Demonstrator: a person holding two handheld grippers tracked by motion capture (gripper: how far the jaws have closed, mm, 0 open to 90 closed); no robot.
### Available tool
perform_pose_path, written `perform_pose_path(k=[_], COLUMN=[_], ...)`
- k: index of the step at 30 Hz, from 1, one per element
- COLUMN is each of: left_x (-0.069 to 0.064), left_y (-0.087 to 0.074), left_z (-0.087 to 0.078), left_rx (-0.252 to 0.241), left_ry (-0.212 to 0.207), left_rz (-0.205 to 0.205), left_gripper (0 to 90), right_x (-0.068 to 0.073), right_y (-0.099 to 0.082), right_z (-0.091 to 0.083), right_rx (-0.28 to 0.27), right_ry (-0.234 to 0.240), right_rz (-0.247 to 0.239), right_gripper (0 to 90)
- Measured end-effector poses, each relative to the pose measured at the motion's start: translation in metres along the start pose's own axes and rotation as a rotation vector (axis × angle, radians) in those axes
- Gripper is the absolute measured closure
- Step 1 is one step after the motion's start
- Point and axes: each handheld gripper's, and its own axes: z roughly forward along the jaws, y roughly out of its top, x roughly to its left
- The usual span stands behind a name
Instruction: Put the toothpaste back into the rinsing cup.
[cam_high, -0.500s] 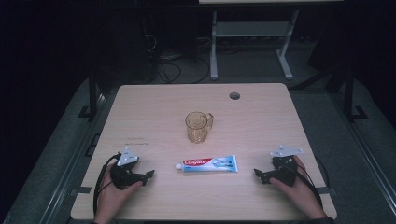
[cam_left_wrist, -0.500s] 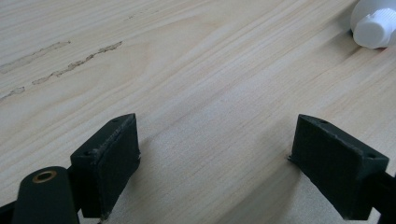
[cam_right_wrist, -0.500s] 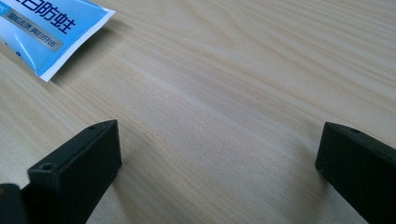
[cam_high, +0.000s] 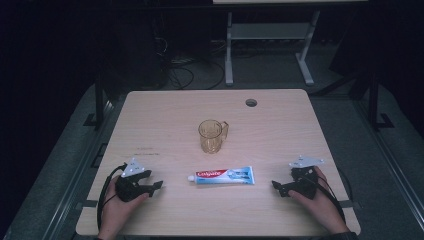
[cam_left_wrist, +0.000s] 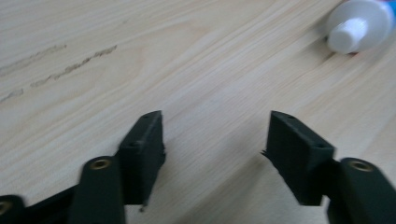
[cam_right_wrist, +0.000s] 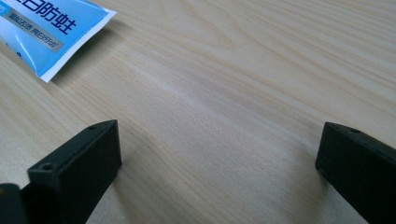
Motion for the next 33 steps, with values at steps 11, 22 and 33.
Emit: perform_pose_path(k=[11,22,33], left_x=[-0.004,-0.007,-0.009], left_y=[0.016,0.027,0.039], left_z=[-0.005,-0.005,-0.007], left_rx=[-0.021,-0.022,-0.018], left_ry=[-0.065,-0.118,-0.157], left_rz=[0.021,0.010,0.002], left_gripper=[60.5,80.3,90.0], right_x=[0.000,0.000,0.000], right_y=[0.001,0.000,0.000], right_z=[0.001,0.000,0.000], right_rx=[-0.001,-0.002,0.000], right_ry=[-0.002,0.000,0.001], right_rz=[0.002,0.003,-0.001], right_gripper=[0.0,0.0,0.0])
